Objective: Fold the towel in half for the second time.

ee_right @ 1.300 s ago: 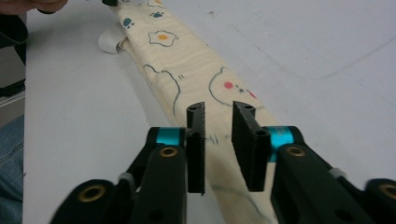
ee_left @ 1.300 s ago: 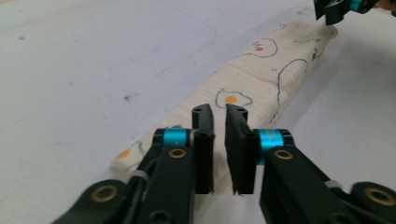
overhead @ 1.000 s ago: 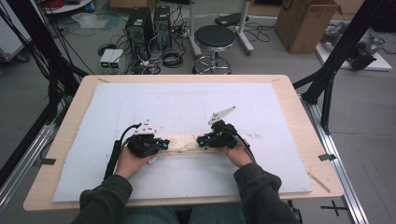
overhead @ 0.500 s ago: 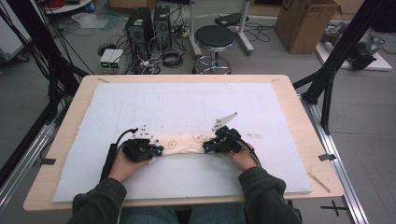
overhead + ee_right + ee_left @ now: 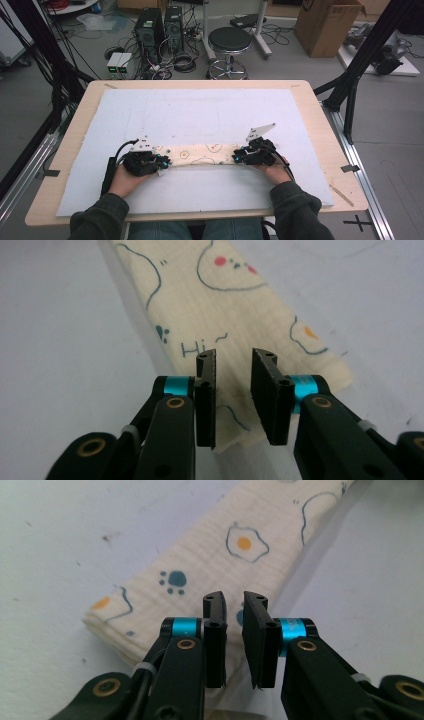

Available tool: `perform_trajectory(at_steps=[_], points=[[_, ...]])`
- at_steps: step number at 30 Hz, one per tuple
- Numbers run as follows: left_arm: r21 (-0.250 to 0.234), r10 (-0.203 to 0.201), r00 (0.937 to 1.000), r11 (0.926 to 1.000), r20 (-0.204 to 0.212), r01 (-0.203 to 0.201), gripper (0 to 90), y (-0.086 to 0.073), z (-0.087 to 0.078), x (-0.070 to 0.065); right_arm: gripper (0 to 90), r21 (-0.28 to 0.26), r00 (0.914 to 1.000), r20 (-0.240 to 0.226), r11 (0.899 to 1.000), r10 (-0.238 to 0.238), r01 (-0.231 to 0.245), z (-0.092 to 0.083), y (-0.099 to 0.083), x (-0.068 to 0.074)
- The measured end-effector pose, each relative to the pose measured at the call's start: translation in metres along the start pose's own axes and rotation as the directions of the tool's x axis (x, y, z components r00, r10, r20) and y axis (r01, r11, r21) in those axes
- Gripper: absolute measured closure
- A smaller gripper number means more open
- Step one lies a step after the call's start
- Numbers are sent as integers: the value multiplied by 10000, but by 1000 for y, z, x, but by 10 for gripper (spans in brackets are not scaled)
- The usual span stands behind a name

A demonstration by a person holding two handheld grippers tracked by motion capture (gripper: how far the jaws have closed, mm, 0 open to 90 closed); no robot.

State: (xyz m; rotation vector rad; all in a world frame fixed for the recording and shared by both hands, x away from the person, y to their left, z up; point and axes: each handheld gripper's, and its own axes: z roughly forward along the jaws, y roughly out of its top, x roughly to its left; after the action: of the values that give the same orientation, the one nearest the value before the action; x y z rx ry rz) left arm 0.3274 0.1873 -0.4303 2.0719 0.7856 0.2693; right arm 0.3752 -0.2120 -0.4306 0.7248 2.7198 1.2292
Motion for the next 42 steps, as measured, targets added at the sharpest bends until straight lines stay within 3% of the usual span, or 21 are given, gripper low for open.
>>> perform_trajectory(at_steps=[3, 4, 7, 13, 15, 18, 27, 30, 33, 38, 42], points=[[-474, -333, 9992, 9984, -234, 322, 790, 6, -7, 8, 645, -503, 10000, 49, 9987, -11, 13, -6, 6, -2], [-434, -306, 9989, 9986, -344, 291, 789, 7, -7, 10, 631, -610, 9999, -85, 9981, 121, -126, -8, 8, -3], [-287, -379, 9984, 9989, -425, 367, 758, 7, -5, 16, 586, -663, 10000, 76, 9978, 59, -54, -7, 10, -6], [531, -171, 9990, 9984, -417, 193, 709, -1, 3, 18, 533, -22, 9995, 299, 10000, -45, 46, 2, 5, -6], [436, -240, 9996, 9987, -173, 248, 677, -2, 3, 17, 523, 100, 9992, 374, 9999, -103, 99, 4, 3, -5], [632, -42, 9999, 9980, -121, 49, 659, -3, 4, 18, 518, 103, 9988, 449, 9998, -190, 186, 4, -1, -5], [665, -65, 9999, 9978, -88, 71, 645, -5, 5, 18, 513, -156, 9981, 522, 9993, -336, 345, 1, -10, -4], [529, -328, 9994, 9981, 102, 322, 610, -4, 4, 19, 504, -198, 9987, 452, 9995, -216, 225, 1, -10, -5], [-145, -703, 9970, 9974, 322, 708, 572, 1, -2, 22, 465, -439, 9987, 492, 9989, -151, 173, -4, -6, -5], [-971, -1447, 9894, 9850, -156, 1425, 515, 6, -9, 34, 446, -974, 9967, 506, 9936, 629, -578, -16, 8, -18], [-496, -1777, 9816, 9834, -702, 1744, 492, 3, -4, 40, 461, -1007, 9887, 585, 9861, 1384, -1321, -13, 5, -32]])
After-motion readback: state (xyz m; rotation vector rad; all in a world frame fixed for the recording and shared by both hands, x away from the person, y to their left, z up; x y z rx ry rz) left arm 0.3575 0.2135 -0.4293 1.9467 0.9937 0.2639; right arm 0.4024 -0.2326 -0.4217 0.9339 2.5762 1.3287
